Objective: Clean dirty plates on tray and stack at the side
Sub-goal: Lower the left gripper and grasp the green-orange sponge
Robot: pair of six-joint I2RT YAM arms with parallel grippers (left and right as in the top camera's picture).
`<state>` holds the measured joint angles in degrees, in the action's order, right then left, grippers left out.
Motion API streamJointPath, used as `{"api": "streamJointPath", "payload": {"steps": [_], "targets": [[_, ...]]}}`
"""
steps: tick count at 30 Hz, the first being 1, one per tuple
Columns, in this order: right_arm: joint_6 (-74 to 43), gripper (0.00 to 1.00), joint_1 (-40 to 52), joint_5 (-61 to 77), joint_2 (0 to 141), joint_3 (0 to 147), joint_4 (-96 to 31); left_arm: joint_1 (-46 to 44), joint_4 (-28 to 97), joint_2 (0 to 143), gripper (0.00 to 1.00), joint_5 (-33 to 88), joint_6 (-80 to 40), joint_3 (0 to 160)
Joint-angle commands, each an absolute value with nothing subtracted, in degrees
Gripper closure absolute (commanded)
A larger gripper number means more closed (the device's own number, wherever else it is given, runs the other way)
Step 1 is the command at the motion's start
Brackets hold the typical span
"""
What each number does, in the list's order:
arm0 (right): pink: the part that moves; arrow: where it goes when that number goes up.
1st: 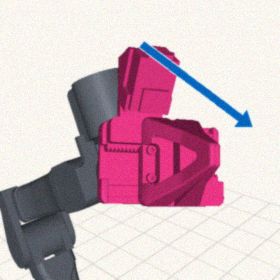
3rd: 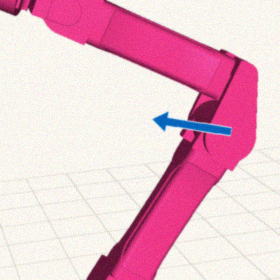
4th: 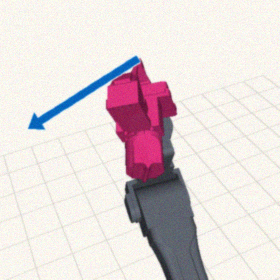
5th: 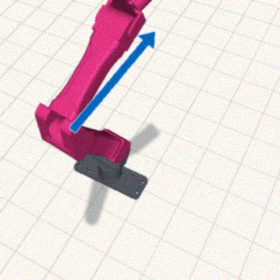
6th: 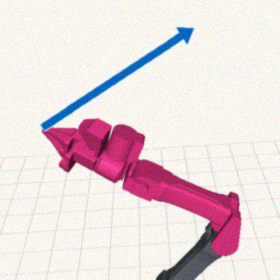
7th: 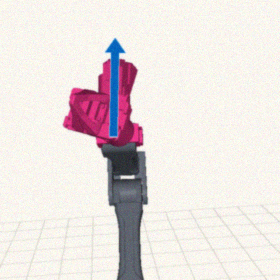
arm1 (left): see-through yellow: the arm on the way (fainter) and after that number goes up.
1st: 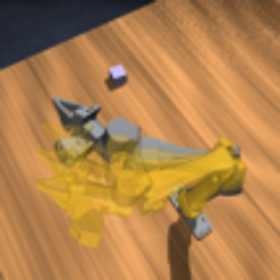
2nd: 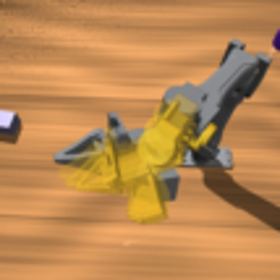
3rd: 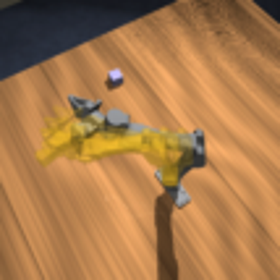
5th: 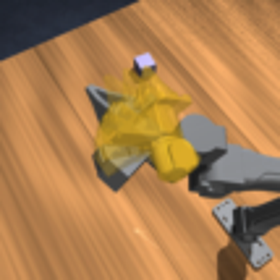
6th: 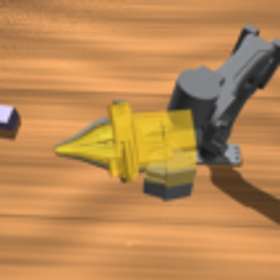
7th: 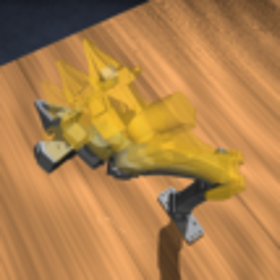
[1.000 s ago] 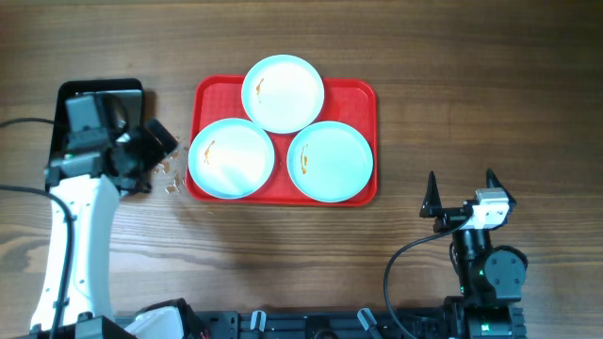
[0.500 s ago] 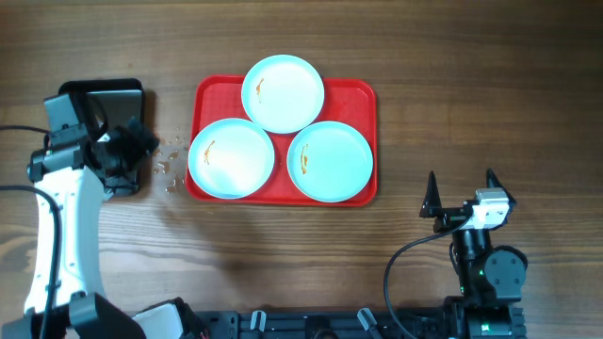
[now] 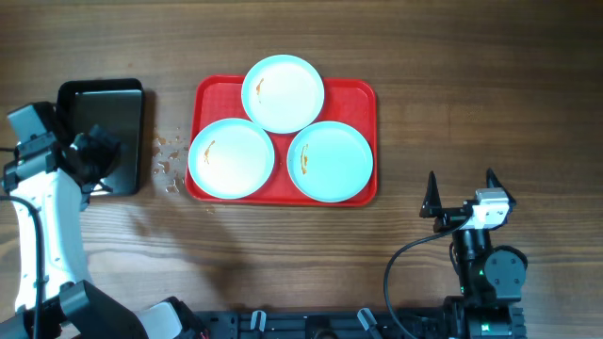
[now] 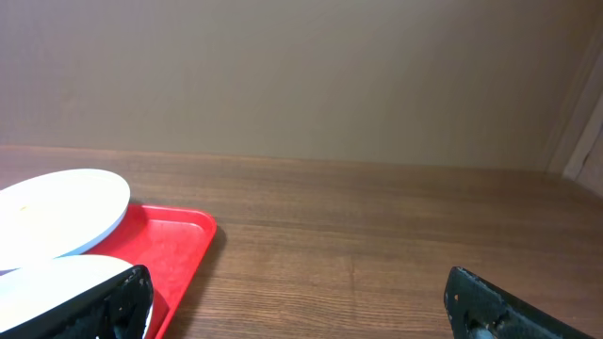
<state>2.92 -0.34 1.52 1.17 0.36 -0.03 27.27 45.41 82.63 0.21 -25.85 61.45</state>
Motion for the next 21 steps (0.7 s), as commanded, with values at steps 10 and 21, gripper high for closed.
{"api": "streamJointPath", "payload": {"steps": [10,21], "targets": [[3.4,0.0,-0.6,2.6,1.1,0.3,0.1,28.4,40.1,83.5,0.0,-7.1,-26.2,61.8],[3.4,0.0,-0.6,2.6,1.1,0.3,0.1,28.4,38.3,90.2,0.0,-10.3,-29.5,61.0]]}}
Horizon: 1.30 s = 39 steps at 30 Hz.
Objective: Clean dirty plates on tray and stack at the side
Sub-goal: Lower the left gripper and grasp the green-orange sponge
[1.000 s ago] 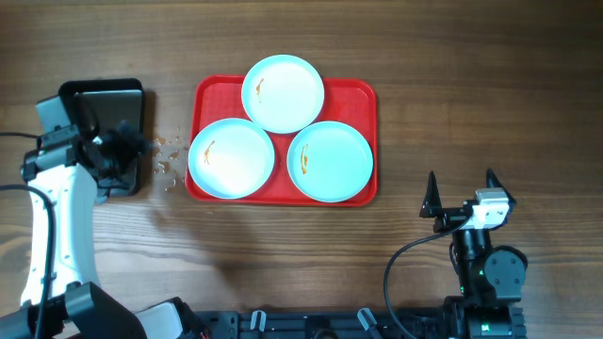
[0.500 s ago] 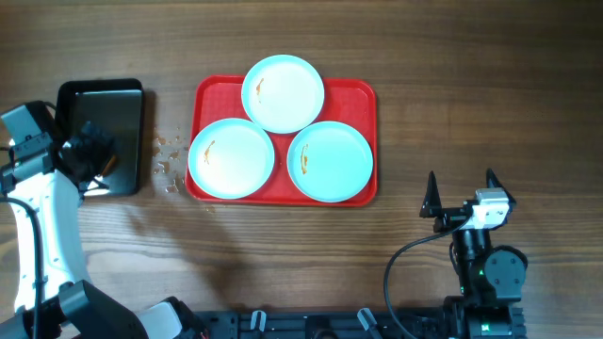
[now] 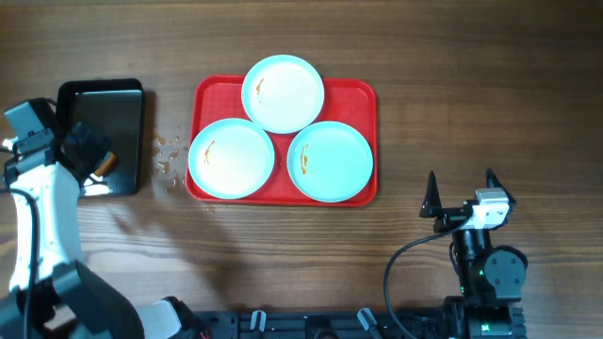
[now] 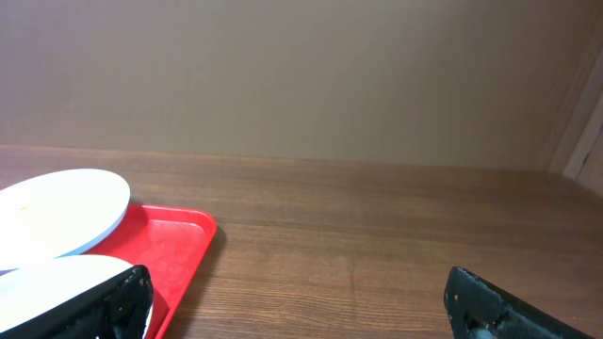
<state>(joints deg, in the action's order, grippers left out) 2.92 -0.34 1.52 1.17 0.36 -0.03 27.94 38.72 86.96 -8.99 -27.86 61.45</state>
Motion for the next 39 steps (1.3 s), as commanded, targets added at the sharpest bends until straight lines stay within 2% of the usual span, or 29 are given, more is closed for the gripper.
{"api": "streamJointPath", "payload": {"steps": [1,20,21,22,23,35,37,39], "targets": [[3.4,0.0,-0.6,2.6,1.1,0.3,0.1,28.4,38.2,90.9,0.0,-9.7,-29.5,61.0],[3.4,0.0,-0.6,2.6,1.1,0.3,0.1,28.7,30.9,95.3,0.0,-8.1,-29.2,62.2],[3.4,0.0,-0.6,2.6,1.1,0.3,0.1,28.7,30.5,96.4,0.02,-8.0,-29.2,62.2],[3.4,0.0,-0.6,2.6,1.1,0.3,0.1,28.7,30.0,97.2,0.1,-7.9,-29.2,62.2],[3.4,0.0,-0.6,2.6,1.1,0.3,0.1,28.7,29.5,98.1,0.12,-7.7,-29.2,62.2],[3.4,0.0,-0.6,2.6,1.1,0.3,0.1,28.7,23.9,105.2,0.12,-1.0,-28.8,62.2],[3.4,0.0,-0.6,2.6,1.1,0.3,0.1,28.7,22.9,105.6,0.13,0.4,-28.8,62.2],[3.4,0.0,-0.6,2.6,1.1,0.3,0.1,28.7,22.2,105.8,0.2,0.6,-28.8,62.2]]}}
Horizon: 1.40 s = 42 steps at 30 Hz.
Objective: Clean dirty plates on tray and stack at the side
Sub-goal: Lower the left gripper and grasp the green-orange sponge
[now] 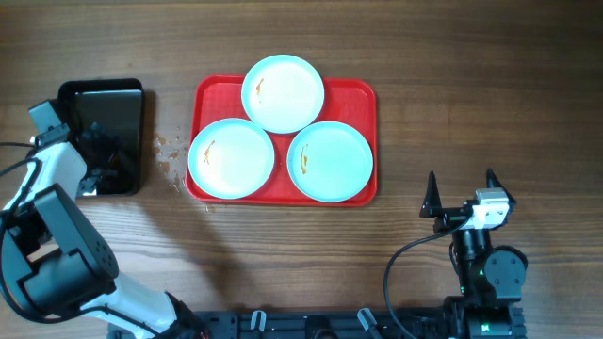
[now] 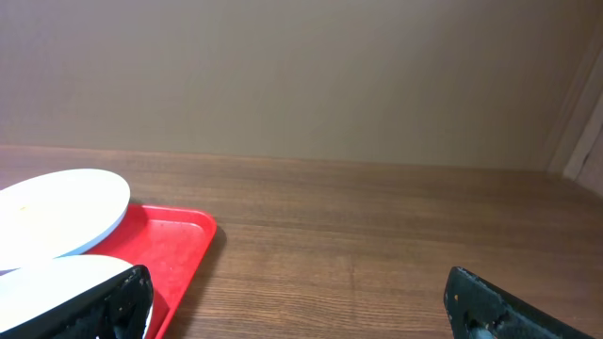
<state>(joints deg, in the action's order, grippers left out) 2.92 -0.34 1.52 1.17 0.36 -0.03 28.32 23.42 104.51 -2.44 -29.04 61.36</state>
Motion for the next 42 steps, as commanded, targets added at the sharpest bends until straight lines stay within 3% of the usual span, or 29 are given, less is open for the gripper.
{"api": "streamJointPath", "payload": {"steps": [1,3,7,13,27,30,33,36,42], "targets": [[3.4,0.0,-0.6,2.6,1.1,0.3,0.1,28.7,22.1,105.9,0.24,0.5,-28.8,62.2],[3.4,0.0,-0.6,2.6,1.1,0.3,0.1,28.7,22.1,105.9,0.3,0.4,-28.8,62.2],[3.4,0.0,-0.6,2.6,1.1,0.3,0.1,28.7,22.0,106.0,0.32,-1.6,-28.8,61.9],[3.4,0.0,-0.6,2.6,1.1,0.3,0.1,28.7,22.7,106.1,0.29,-6.8,-28.7,61.9],[3.4,0.01,-0.6,2.6,1.1,0.3,0.1,28.7,22.5,109.5,0.29,-2.8,-28.8,61.8],[3.4,0.0,-0.6,2.6,1.1,0.3,0.1,28.7,22.5,109.5,0.42,-2.9,-28.7,61.8],[3.4,0.0,-0.6,2.6,1.1,0.3,0.1,28.7,22.5,109.5,0.73,-2.9,-28.8,61.8],[3.4,0.0,-0.6,2.6,1.1,0.3,0.1,28.7,22.5,109.5,0.96,-2.8,-28.8,61.8],[3.4,0.0,-0.6,2.6,1.1,0.3,0.1,28.7,22.5,109.4,0.96,-2.8,-28.8,61.9]]}}
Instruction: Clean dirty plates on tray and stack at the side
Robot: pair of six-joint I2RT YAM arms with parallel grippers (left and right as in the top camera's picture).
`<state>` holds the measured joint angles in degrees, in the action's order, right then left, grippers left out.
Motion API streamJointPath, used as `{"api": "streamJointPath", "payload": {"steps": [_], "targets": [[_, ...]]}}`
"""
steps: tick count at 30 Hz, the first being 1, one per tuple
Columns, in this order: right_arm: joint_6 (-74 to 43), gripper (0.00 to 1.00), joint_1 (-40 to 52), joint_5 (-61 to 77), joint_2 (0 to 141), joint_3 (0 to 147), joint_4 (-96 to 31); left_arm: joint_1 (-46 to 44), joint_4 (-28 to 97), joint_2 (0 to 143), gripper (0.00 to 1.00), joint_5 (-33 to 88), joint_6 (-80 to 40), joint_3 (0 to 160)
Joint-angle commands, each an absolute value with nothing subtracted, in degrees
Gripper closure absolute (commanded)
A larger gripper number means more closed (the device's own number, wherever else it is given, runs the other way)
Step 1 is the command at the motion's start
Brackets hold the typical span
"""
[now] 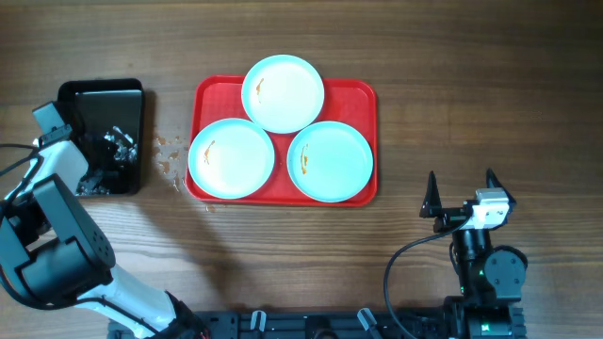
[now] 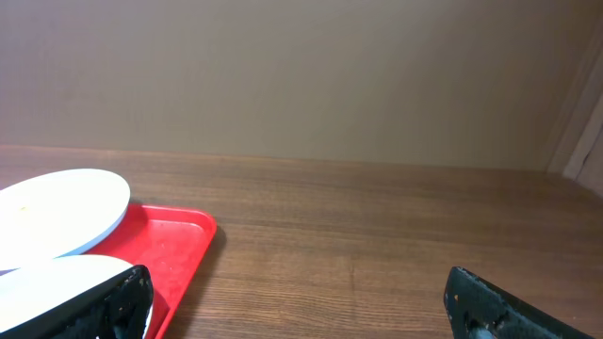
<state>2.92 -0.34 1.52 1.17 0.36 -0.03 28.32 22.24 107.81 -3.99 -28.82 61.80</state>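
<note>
Three light blue plates lie on the red tray (image 1: 363, 94): one at the back (image 1: 283, 92), one front left (image 1: 231, 157), one front right (image 1: 330, 160). Each carries a small orange smear. My left gripper (image 1: 113, 146) reaches into the black bin (image 1: 99, 94) left of the tray; dark against dark, its jaws cannot be made out. My right gripper (image 1: 461, 188) rests open near the front right of the table, holding nothing. In the right wrist view the right gripper (image 2: 297, 306) is spread wide, with two plates (image 2: 57, 212) and the tray (image 2: 170, 245) at the left.
Crumbs (image 1: 170, 155) are scattered on the wooden table between the bin and the tray. The left arm (image 1: 52, 188) runs along the table's left edge. A plain wall stands behind the table in the right wrist view.
My left gripper has shifted a little to the right and back inside the black bin. The plates, the tray and the right arm are unchanged.
My left gripper was over the black bin's left part. Then an orange bit showed beside it in the bin. Later it sat lower inside the bin, and it is still there now. The three plates stayed on the tray and the right gripper stayed open.
</note>
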Motion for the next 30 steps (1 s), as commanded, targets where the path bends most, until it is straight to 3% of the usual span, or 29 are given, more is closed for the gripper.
{"api": "streamJointPath", "payload": {"steps": [1,3,6,10,16,22,30], "targets": [[3.4,0.0,-0.6,2.6,1.1,0.3,0.1,28.7,22.5,109.2,0.96,-2.8,-28.8,62.0],[3.4,0.0,-0.6,2.6,1.1,0.3,0.1,28.7,22.4,108.9,0.86,-2.8,-28.8,62.3],[3.4,0.0,-0.6,2.6,1.1,0.3,0.1,28.8,22.2,108.5,0.39,-2.8,-28.8,62.9],[3.4,0.0,-0.6,2.6,1.1,0.3,0.1,28.8,20.2,108.4,0.26,-2.9,-28.8,63.0],[3.4,0.0,-0.6,2.6,1.1,0.3,0.1,28.8,14.6,108.5,0.26,-4.8,-28.7,63.0],[3.4,0.0,-0.6,2.6,1.1,0.3,0.1,28.8,10.4,108.6,0.28,-7.7,-20.9,63.0],[3.4,0.0,-0.6,2.6,1.1,0.3,0.1,28.8,9.7,109.4,0.37,-12.7,-20.8,63.0]]}}
